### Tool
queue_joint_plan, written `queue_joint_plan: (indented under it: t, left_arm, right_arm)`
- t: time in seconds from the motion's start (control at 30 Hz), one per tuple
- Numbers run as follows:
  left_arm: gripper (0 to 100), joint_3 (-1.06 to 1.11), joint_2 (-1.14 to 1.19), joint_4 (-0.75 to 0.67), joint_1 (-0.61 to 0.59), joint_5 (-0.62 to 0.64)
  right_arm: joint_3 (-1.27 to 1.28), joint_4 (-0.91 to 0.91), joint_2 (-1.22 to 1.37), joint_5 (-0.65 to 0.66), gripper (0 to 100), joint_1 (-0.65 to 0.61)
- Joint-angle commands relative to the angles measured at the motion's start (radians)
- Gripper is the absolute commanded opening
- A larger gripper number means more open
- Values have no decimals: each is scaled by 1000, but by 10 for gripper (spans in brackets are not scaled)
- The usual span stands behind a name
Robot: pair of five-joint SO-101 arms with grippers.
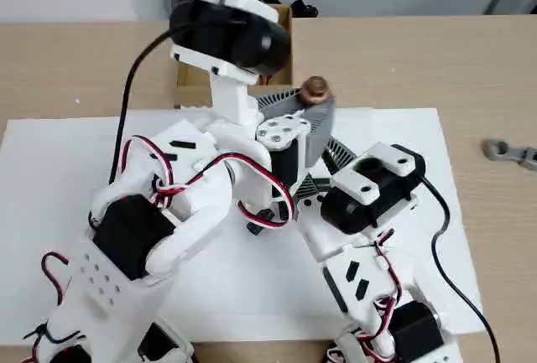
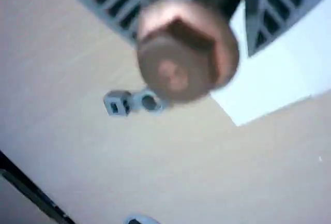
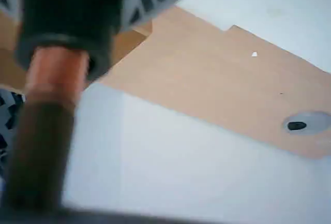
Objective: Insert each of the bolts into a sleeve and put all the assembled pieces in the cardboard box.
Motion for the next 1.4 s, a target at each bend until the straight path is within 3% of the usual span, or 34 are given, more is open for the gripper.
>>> queue_joint_plan:
  t: [0.0,0.33,0.6,0.83,0.93,1.07,1.37]
  left_arm:
    - [153,-8,-5,23,11,21]
    - [167,-71,0,132,0,-6]
    - [164,-87,-9,138,-120,-55]
    - [163,-294,0,262,-160,-117]
    - [133,-312,0,281,-199,-163]
    - [9,-311,2,285,-299,-269]
    - [6,-216,-5,445,-473,-470]
  right_arm:
    - [-11,-18,-4,-8,5,2]
    - [-11,-18,-2,-8,5,2]
    - [-18,-25,-2,-6,5,2]
    - [-20,-128,16,32,5,7]
    - [-86,-143,110,38,5,7]
    - [-269,-153,317,35,5,7]
    - [-575,-280,829,34,5,71]
